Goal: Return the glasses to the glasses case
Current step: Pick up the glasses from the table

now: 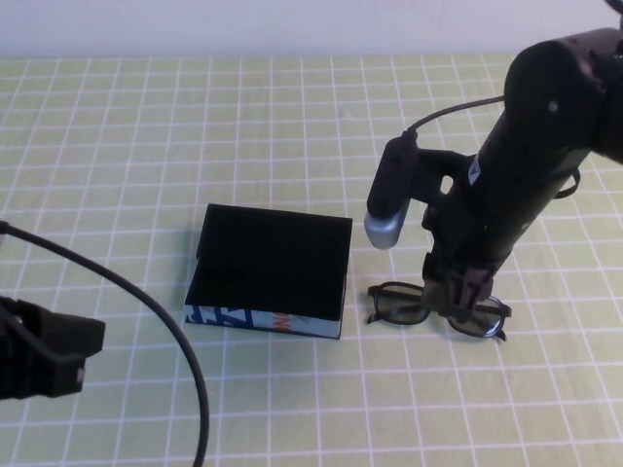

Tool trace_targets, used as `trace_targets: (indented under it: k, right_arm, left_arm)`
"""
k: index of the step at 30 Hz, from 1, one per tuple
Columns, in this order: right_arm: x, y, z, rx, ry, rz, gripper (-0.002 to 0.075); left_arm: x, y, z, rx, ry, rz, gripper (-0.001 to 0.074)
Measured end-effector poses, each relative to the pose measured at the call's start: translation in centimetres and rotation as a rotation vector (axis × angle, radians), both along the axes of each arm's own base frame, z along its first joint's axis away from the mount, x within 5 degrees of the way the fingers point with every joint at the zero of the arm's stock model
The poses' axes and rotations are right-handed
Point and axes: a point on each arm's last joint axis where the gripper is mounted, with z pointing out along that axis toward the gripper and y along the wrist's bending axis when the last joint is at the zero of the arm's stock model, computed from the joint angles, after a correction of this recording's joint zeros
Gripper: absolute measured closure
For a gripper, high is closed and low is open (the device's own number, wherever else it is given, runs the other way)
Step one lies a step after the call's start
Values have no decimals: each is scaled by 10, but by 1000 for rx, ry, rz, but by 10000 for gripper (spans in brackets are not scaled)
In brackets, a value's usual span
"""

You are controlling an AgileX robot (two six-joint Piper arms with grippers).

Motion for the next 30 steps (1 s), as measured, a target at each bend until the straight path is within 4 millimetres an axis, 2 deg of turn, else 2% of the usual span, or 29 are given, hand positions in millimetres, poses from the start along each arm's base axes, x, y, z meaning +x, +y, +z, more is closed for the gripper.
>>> trace_targets:
  k: [3, 10, 14, 20, 30]
  right_arm:
    - [9, 2, -13, -33, -14, 3, 421]
    - [26, 7, -45, -104, -8, 15, 443]
    - [33, 7, -55, -119, 4, 8, 447]
    - [45, 6, -51, -85, -6, -22, 447]
    - [70, -3, -51, -24, 78, -105, 447]
  left_arm:
    - [-1, 0, -1, 3, 12, -12, 738]
    - [-5, -2, -3, 6, 53, -41, 738]
    - [-8, -2, -4, 7, 79, -61, 738]
    - [-11, -4, -4, -10, 105, -81, 738]
    - [-11, -6, -3, -31, 110, -85, 738]
